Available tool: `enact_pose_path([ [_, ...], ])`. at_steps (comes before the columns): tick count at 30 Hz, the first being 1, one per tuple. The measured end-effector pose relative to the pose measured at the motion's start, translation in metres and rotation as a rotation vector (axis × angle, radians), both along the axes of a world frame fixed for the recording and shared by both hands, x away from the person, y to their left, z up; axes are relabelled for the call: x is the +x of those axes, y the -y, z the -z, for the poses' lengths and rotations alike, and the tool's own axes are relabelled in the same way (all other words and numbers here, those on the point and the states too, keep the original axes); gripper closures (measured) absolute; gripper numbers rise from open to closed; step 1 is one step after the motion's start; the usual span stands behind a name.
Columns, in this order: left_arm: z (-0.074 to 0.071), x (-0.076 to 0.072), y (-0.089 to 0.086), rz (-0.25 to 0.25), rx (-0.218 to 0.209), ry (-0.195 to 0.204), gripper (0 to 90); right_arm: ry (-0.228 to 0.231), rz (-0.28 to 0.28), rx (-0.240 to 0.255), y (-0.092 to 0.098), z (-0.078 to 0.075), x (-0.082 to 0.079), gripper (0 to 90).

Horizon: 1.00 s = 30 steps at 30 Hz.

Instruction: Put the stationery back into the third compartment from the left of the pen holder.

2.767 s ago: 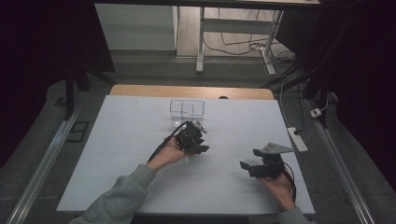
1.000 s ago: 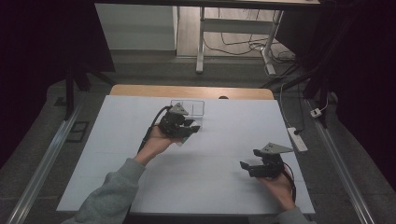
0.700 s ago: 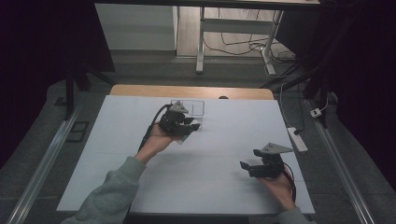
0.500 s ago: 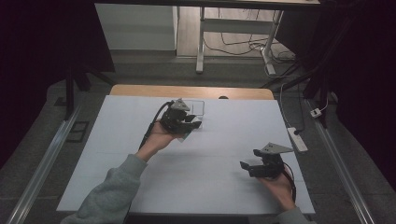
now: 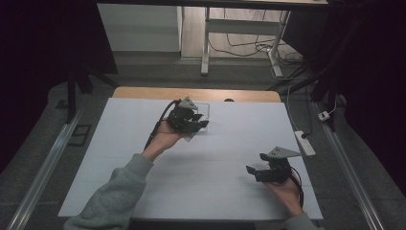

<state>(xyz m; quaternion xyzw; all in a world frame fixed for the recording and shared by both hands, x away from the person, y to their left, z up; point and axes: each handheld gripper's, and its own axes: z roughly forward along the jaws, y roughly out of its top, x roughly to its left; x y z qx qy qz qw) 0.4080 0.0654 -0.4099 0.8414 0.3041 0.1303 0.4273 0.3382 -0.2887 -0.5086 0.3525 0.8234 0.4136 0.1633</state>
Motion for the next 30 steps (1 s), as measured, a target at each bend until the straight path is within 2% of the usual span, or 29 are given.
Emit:
enact_pose_path([
  [11,-0.012,0.01,0.002,-0.019,0.005,0.024,64.4,0.0,0.0,0.002,0.0,0.0,0.0,18.9],
  [25,-0.022,0.024,0.018,-0.022,0.04,0.043,64.4,-0.001,-0.001,0.008,0.0,0.0,0.0,18.9],
  [30,-0.023,0.031,0.022,-0.024,0.024,0.04,64.3,0.005,0.004,0.003,0.001,-0.001,-0.001,19.0],
])
